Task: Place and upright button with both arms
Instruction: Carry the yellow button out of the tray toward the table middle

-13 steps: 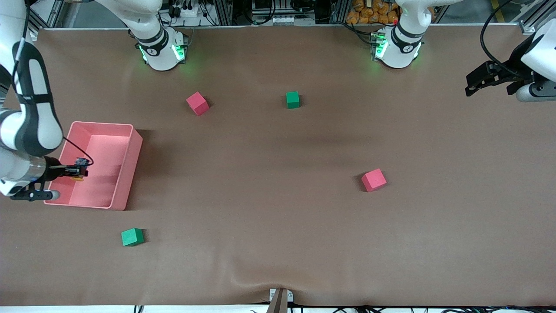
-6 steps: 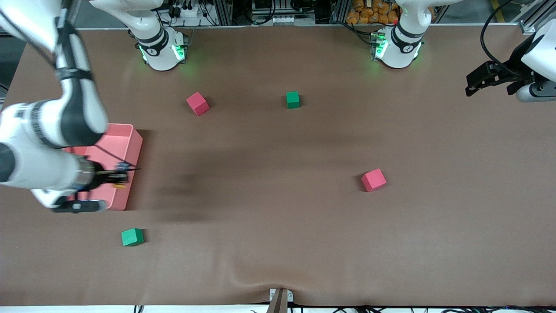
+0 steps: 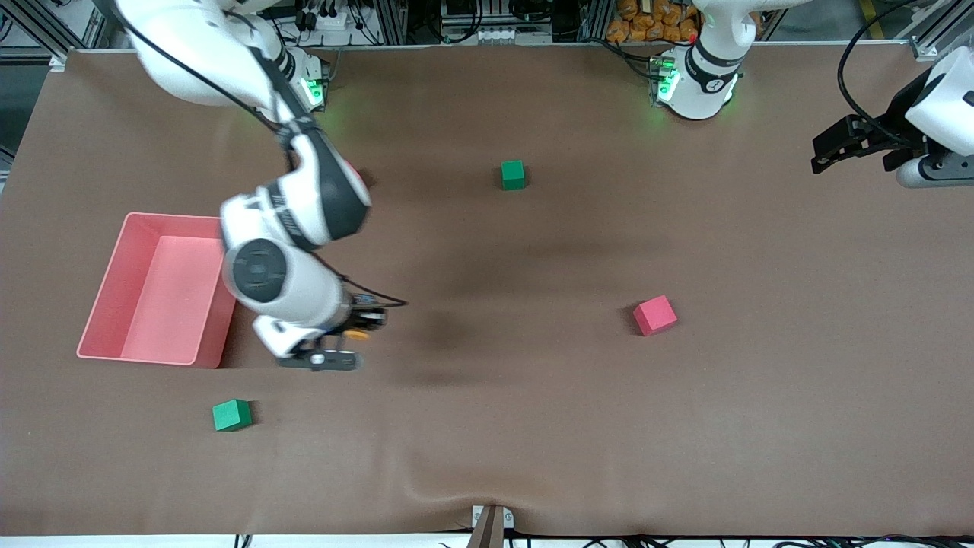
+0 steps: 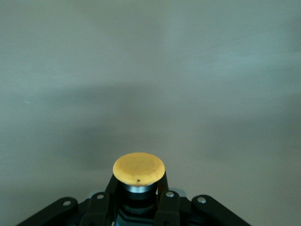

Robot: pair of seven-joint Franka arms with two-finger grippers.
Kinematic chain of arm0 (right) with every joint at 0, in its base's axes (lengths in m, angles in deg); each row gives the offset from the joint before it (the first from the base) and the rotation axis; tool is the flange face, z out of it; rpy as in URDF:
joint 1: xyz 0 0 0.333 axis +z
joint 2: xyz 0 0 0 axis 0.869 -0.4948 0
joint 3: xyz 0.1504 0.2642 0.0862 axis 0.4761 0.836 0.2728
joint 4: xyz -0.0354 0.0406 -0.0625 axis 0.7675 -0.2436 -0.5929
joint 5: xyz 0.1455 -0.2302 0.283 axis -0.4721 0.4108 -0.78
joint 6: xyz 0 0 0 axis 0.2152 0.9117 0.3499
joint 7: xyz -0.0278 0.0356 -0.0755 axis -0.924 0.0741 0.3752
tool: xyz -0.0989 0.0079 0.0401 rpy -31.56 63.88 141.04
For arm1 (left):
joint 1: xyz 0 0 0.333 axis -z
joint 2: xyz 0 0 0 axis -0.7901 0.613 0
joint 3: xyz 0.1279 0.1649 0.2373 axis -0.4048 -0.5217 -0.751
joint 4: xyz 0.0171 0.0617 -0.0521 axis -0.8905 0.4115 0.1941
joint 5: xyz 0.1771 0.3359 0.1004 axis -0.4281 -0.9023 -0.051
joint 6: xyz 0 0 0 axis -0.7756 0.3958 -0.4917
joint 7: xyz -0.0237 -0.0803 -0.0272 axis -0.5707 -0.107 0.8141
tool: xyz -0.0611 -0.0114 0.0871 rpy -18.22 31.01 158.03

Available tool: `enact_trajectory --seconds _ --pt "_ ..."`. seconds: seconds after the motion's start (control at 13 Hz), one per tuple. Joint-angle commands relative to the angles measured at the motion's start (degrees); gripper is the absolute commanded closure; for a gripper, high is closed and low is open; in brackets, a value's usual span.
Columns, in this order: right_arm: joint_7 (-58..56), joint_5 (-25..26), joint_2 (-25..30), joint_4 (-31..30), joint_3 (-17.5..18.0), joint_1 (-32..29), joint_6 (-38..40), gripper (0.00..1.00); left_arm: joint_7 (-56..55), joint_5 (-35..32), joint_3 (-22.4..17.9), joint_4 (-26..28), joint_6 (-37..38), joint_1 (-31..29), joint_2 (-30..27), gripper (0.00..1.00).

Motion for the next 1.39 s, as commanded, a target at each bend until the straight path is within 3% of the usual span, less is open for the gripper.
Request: enact_trajectory --seconds 0.0,0.39,0.69,0.77,0.85,0.93,1.16,1.31 --pt "3.64 -3.02 -7.12 3.61 -0.05 4.99 -6.78 1.0 -0.09 -1.03 0.28 -0.61 -0.4 0.11 2.02 0.0" --pt "10.84 -3.21 -12.84 3.87 -0.14 14.14 -13.83 1.0 -0.09 -1.03 0.28 -0.26 -1.55 -0.16 3.44 0.0" --pt "11.48 -2.6 -14.95 3.87 -0.23 18.19 -17.86 1.0 -0.09 -1.03 0.28 -0.09 -1.11 -0.16 5.37 0.0" --pt "11.56 -2.51 -15.83 3.78 -0.23 18.46 -18.93 0.96 -0.09 -0.94 0.28 -0.09 -1.11 -0.16 5.63 0.0" --pt "11.74 -2.34 -16.27 3.78 -0.32 18.89 -19.72 0.55 0.0 -0.94 0.28 -0.17 -1.11 -0.07 6.24 0.0" --pt "11.91 -2.25 -16.45 3.61 -0.66 19.6 -20.6 0.01 0.0 -0.94 0.28 -0.09 -1.11 0.02 6.51 0.0" --pt "12.09 -2.16 -15.75 3.95 -0.84 18.82 -20.35 0.0 0.35 -0.94 0.37 0.0 -1.02 0.02 6.87 0.0" --pt "12.09 -2.33 -12.34 3.96 -1.37 16.72 -18.16 0.0 0.26 -0.85 0.37 -0.08 -1.02 0.28 7.39 0.0"
